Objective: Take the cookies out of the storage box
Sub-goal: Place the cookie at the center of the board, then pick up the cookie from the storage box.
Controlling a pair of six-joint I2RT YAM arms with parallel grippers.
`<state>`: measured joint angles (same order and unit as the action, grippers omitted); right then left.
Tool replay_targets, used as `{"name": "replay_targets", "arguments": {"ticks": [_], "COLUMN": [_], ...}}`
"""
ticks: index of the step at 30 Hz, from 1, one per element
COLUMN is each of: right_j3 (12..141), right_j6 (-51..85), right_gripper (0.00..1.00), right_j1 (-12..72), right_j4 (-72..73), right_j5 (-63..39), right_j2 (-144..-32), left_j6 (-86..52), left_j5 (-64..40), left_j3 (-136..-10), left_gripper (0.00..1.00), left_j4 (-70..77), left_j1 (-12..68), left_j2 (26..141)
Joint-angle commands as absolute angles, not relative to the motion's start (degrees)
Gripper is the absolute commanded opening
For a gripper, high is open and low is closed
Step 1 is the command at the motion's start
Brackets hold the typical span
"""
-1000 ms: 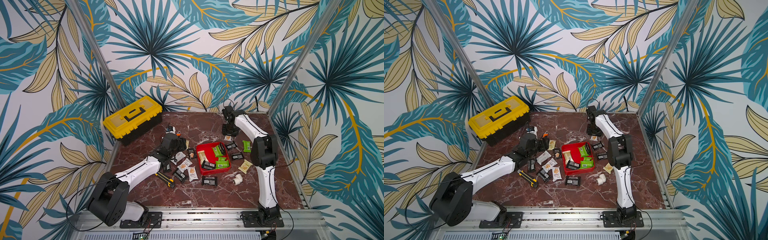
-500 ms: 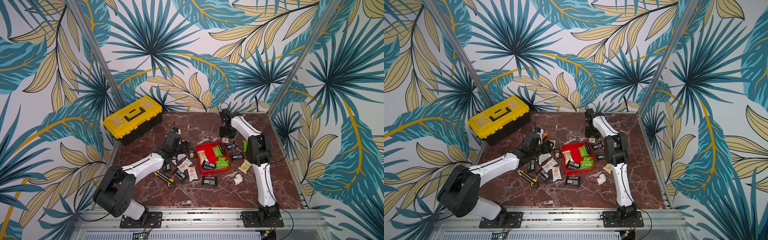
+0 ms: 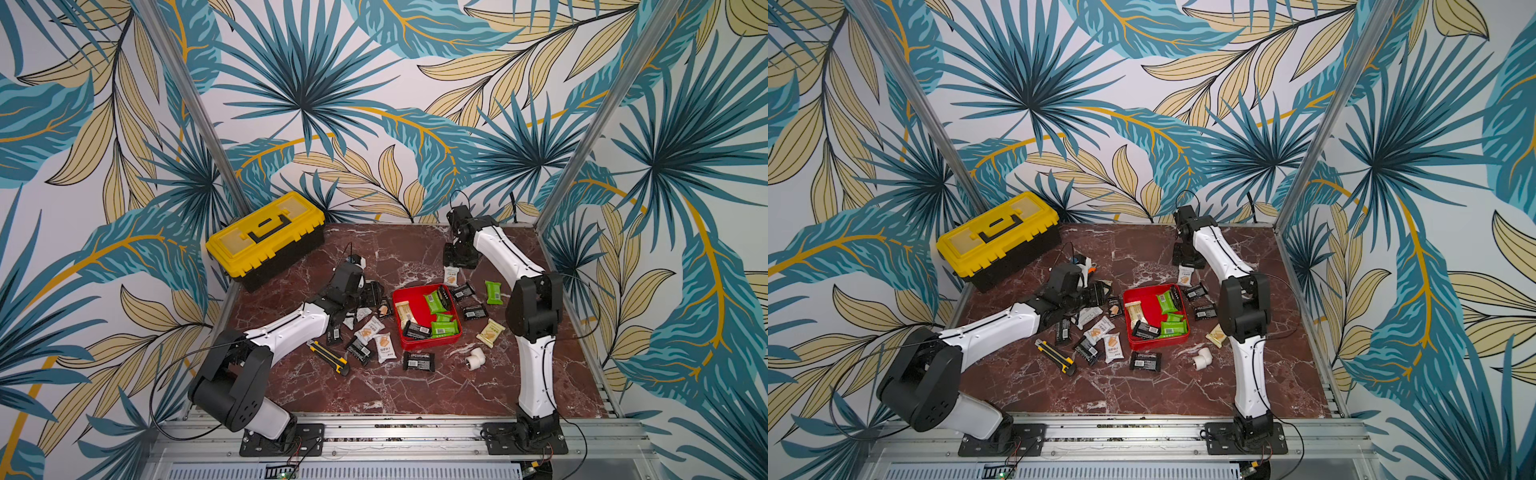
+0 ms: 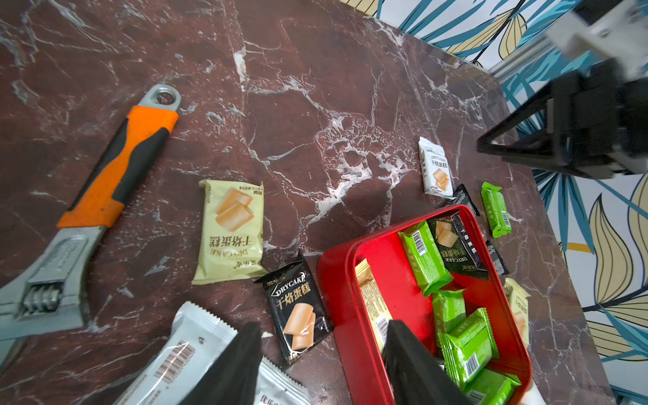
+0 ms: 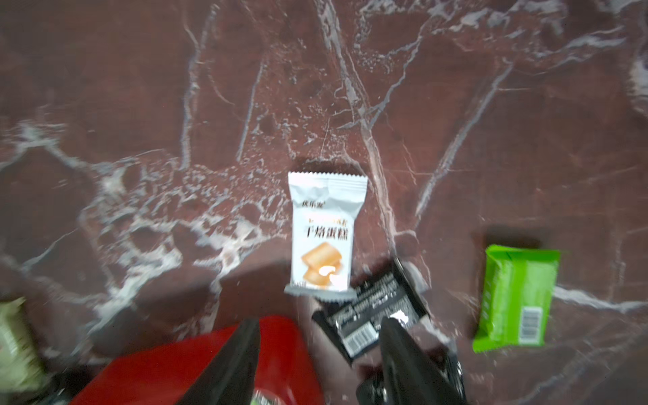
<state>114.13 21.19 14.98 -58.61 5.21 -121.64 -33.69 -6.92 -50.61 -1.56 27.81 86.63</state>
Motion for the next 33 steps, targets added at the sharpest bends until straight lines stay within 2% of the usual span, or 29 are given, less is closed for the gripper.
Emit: {"name": "replay_targets", "arguments": {"ticks": [1, 9, 16, 33], "right_j3": [106.4, 93.4, 89.8, 90.0], "right_j6": [20.0, 22.6, 24.5, 22.8], "right_gripper": [0.58, 0.56, 0.57, 0.62], "right_j1": [18.1, 26.5, 32.3, 35.8], "right_j4": [-56.2, -51.9, -47.9, -44.9], "right_j5": [0.8, -3.6, -6.1, -4.3], "right_j2": [-114.3, -105.5, -110.0, -119.2], "left_j6": [-34.7, -35.0, -37.3, -47.8], "left_j5": [-9.7, -14.4, -13.8, -4.6], "left_j3": [-52.6, -51.4, -49.5, -42.6], "left_gripper": [0.60, 0.58, 0.54, 0.56], "left_j4": [-1.7, -0.5, 0.8, 4.2], "left_j1": [28.1, 29.5, 30.6, 30.5], "left_j2": [86.9, 88.0, 87.8, 81.9]}}
